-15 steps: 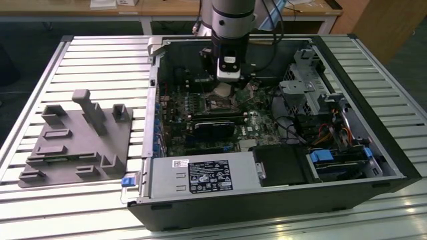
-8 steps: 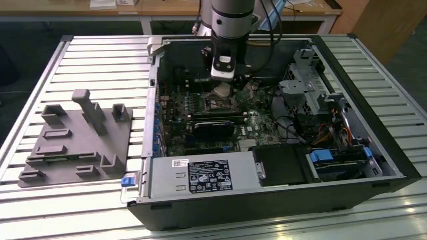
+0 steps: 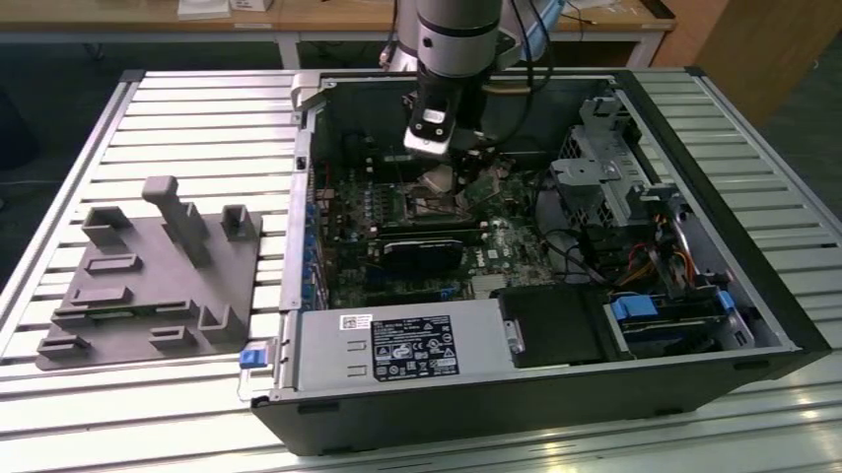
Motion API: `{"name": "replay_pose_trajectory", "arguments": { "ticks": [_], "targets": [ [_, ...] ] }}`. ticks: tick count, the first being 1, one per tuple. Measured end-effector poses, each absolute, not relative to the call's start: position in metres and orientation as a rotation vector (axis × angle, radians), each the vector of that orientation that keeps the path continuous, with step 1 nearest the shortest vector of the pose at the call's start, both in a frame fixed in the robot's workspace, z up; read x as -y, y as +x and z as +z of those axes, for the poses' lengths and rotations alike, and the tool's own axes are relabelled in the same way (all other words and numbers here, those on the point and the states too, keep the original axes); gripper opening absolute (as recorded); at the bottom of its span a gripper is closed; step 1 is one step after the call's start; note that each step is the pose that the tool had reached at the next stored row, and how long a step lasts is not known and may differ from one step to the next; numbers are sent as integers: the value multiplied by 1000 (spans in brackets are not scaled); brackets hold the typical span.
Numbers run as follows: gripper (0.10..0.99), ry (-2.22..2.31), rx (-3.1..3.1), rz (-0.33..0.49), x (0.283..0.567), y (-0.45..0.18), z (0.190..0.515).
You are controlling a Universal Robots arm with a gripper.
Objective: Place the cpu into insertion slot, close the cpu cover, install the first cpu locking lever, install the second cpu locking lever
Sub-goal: 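Place the cpu into insertion slot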
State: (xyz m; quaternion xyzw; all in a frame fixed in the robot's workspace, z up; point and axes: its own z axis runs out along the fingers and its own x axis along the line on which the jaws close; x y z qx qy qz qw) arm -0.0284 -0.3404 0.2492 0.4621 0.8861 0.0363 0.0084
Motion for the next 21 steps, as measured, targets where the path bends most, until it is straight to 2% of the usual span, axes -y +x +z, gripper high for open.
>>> {"name": "replay_pose_trajectory", "arguments": {
  "ticks": [21],
  "targets": [
    [537, 1911, -2453, 106, 340, -28, 247]
  ]
}}
